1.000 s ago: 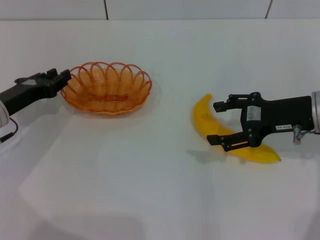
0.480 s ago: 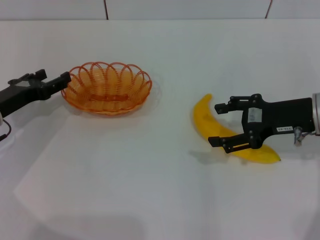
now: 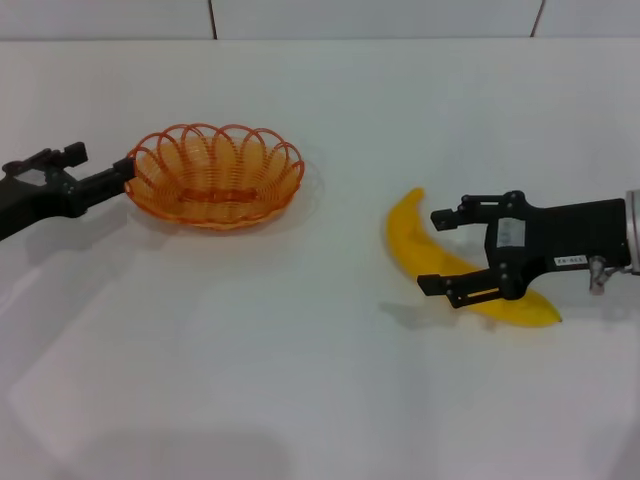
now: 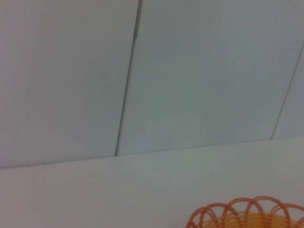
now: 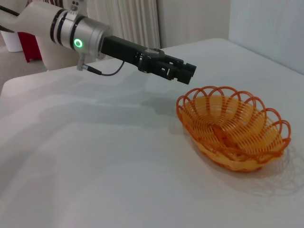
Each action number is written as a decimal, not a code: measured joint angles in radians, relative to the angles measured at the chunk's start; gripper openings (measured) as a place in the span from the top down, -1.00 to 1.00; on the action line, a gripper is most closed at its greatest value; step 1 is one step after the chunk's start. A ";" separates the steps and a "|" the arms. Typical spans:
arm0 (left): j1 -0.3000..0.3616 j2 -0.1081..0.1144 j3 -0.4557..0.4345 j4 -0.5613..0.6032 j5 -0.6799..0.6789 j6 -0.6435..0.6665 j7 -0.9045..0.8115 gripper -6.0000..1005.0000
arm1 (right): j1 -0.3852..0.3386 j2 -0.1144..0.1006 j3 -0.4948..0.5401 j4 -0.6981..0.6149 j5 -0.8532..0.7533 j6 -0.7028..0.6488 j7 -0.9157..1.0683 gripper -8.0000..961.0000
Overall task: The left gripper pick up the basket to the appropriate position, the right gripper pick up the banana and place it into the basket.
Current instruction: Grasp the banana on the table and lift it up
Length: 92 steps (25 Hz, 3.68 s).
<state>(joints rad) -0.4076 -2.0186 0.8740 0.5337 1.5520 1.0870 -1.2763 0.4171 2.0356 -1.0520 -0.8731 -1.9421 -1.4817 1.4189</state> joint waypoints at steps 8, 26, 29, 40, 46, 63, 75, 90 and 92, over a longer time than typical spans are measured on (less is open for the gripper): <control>0.017 0.002 0.000 0.022 0.055 0.018 0.022 -0.62 | -0.001 0.000 0.003 0.000 0.002 0.000 0.000 -0.71; 0.062 0.031 -0.011 0.022 0.131 0.136 0.142 -0.61 | -0.025 0.011 -0.180 -0.138 0.000 0.167 0.159 -0.70; 0.065 0.036 -0.012 0.022 0.130 0.150 0.144 -0.61 | -0.061 0.011 -0.272 -0.252 -0.034 0.223 0.249 -0.70; 0.067 0.037 -0.012 0.022 0.129 0.160 0.151 -0.61 | -0.087 0.013 -0.416 -0.484 -0.285 0.247 0.558 -0.70; 0.063 0.037 -0.012 0.019 0.130 0.160 0.150 -0.61 | -0.081 0.011 -0.498 -0.537 -0.392 0.237 0.661 -0.69; 0.058 0.031 -0.010 0.019 0.130 0.160 0.147 -0.61 | -0.006 0.011 -0.544 -0.448 -0.471 0.248 0.721 -0.68; 0.056 0.030 -0.012 0.020 0.130 0.160 0.150 -0.61 | 0.020 0.013 -0.568 -0.421 -0.497 0.255 0.748 -0.68; 0.053 0.027 -0.012 0.020 0.131 0.160 0.150 -0.61 | 0.036 0.012 -0.571 -0.415 -0.506 0.262 0.784 -0.67; 0.053 0.027 -0.011 0.020 0.131 0.160 0.150 -0.61 | 0.037 0.011 -0.571 -0.415 -0.506 0.262 0.786 -0.67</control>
<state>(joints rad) -0.3543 -1.9911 0.8627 0.5538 1.6828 1.2471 -1.1259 0.4546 2.0467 -1.6231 -1.2885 -2.4482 -1.2197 2.2050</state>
